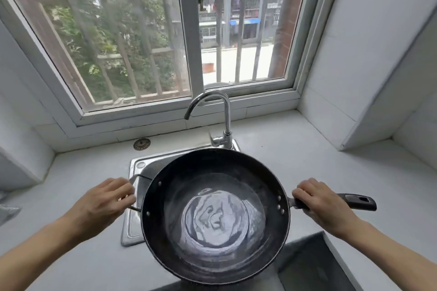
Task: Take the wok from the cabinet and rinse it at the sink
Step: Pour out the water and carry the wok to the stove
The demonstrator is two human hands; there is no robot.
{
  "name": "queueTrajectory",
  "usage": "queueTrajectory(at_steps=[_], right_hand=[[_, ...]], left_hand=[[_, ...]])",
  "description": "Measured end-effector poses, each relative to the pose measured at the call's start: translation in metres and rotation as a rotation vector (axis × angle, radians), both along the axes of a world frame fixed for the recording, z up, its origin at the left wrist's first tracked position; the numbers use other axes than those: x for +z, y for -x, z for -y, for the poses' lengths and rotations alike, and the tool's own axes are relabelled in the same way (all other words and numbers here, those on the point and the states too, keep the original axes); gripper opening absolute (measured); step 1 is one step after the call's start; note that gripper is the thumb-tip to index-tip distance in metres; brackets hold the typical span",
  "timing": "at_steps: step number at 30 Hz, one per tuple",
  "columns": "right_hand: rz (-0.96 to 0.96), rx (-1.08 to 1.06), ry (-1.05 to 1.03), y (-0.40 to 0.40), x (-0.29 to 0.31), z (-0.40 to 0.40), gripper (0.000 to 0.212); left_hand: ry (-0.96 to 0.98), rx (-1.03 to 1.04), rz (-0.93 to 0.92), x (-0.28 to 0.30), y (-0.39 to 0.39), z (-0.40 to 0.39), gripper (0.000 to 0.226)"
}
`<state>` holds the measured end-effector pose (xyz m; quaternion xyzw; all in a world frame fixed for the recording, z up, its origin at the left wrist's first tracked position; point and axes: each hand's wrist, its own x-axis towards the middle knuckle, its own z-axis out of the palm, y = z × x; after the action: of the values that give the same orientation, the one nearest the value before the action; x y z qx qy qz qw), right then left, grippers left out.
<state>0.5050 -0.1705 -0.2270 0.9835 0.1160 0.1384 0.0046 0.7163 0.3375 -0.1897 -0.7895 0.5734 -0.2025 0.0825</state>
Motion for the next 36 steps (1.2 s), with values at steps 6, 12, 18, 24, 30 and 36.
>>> queueTrajectory(at_steps=[6, 12, 18, 24, 30, 36], right_hand=[[0.005, -0.141, -0.069, 0.077, 0.002, 0.022, 0.057], [0.012, -0.329, -0.049, 0.145, 0.024, 0.027, 0.061], [0.025, -0.578, -0.017, 0.207, 0.044, 0.012, 0.062], [0.003, -0.815, 0.027, 0.27, 0.064, -0.021, 0.063], [-0.036, -1.007, 0.031, 0.344, 0.071, -0.044, 0.065], [-0.034, -1.137, 0.015, 0.4, 0.063, -0.034, 0.076]], left_hand=[[0.034, -0.122, -0.003, 0.015, 0.021, 0.057, 0.01], [0.086, -0.303, -0.015, 0.012, 0.001, 0.122, 0.009], [0.138, -0.494, -0.041, 0.023, -0.017, 0.193, 0.01], [0.194, -0.694, -0.101, 0.021, -0.017, 0.27, 0.02], [0.17, -0.848, -0.155, 0.019, 0.022, 0.351, 0.006], [0.156, -0.955, -0.115, 0.028, 0.072, 0.427, 0.013]])
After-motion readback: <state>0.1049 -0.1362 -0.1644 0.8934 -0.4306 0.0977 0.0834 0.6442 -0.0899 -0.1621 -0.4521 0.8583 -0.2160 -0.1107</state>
